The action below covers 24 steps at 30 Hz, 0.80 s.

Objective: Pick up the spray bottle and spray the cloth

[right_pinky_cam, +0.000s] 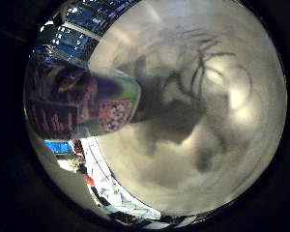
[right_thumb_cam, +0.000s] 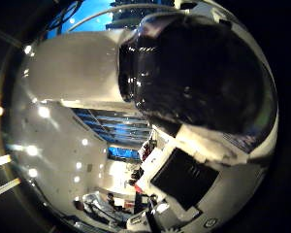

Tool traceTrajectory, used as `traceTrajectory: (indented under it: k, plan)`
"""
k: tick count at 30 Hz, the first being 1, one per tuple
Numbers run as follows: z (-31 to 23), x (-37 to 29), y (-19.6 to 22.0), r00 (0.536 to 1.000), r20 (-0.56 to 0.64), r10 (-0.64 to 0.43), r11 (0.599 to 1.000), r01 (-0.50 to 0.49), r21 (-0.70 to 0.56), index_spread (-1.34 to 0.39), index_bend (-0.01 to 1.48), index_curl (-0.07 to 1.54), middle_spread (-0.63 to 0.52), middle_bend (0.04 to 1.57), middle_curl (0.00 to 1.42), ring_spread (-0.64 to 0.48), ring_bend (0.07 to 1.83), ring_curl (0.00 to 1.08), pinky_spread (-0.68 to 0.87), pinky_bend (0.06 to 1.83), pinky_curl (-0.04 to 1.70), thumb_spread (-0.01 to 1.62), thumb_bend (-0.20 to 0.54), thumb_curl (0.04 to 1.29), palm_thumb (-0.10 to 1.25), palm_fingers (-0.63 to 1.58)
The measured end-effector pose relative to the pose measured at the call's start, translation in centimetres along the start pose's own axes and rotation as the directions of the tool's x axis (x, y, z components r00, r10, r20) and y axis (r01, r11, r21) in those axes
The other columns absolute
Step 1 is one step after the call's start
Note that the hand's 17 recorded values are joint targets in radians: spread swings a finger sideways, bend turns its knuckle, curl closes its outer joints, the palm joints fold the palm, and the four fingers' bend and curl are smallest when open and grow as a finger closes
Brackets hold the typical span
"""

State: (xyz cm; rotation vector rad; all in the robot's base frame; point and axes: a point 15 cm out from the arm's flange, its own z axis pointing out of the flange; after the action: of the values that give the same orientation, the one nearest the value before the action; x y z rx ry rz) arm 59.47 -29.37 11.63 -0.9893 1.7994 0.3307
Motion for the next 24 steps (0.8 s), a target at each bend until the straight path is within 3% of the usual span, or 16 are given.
traceTrajectory:
  k: [2, 8, 14, 18, 24]
  plan:
    - [0.4, -0.3, 0.0, 1.000, 0.005, -0.002, 1.000, 0.002, -0.003, -0.31, 0.20, 0.32, -0.13, 0.62, 0.54, -0.14, 0.87, 0.44, -0.19, 0.68, 0.35, 1.03, -0.021, 0.31, 0.62, 0.78]
    - [2.2, -1.4, 0.5, 1.000, 0.013, -0.008, 1.000, 0.009, -0.028, -0.35, 0.23, 0.40, -0.16, 0.66, 0.60, -0.16, 0.94, 0.48, -0.30, 0.80, 0.38, 1.03, -0.023, 0.31, 0.64, 0.82]
    - [3.3, -1.9, 0.9, 1.000, 0.017, -0.003, 0.999, 0.004, -0.046, -0.41, 0.34, 0.52, -0.17, 0.77, 0.67, -0.18, 1.00, 0.51, -0.41, 0.93, 0.43, 1.01, -0.018, 0.31, 0.68, 1.15]
    - [3.4, -2.2, 1.0, 1.000, 0.021, -0.007, 0.999, 0.009, -0.051, -0.41, 0.63, 0.69, -0.14, 0.97, 0.71, -0.18, 1.10, 0.55, -0.37, 1.06, 0.52, 0.99, -0.011, 0.33, 0.77, 1.33]
    - [2.5, -2.5, 0.6, 0.999, 0.027, -0.018, 0.999, 0.019, -0.037, -0.31, 1.01, 0.85, -0.12, 1.25, 0.77, -0.19, 1.31, 0.64, -0.25, 1.25, 0.70, 0.97, -0.006, 0.40, 0.94, 1.21]
